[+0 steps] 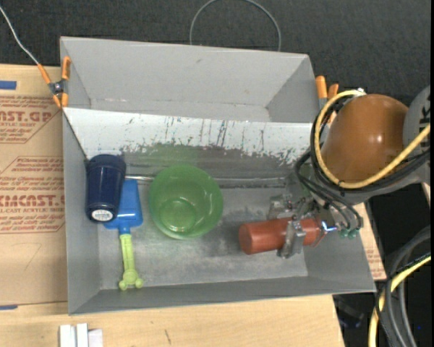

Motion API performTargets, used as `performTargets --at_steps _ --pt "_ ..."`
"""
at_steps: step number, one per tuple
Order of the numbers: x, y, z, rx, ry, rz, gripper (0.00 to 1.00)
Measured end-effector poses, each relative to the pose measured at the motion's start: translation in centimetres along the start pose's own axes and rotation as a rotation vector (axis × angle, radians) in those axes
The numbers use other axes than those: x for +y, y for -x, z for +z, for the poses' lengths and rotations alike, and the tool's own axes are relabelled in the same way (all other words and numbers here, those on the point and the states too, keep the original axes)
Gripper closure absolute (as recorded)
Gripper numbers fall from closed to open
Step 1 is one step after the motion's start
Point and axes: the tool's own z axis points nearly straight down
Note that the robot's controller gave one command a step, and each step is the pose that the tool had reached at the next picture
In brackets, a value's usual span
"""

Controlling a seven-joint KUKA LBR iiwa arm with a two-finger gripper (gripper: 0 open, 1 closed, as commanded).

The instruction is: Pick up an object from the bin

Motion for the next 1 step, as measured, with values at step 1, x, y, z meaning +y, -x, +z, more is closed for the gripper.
performTargets --at_steps 1 --pt "-1.08 0.83 -9.91 0.003 0.0 -0.014 1.0"
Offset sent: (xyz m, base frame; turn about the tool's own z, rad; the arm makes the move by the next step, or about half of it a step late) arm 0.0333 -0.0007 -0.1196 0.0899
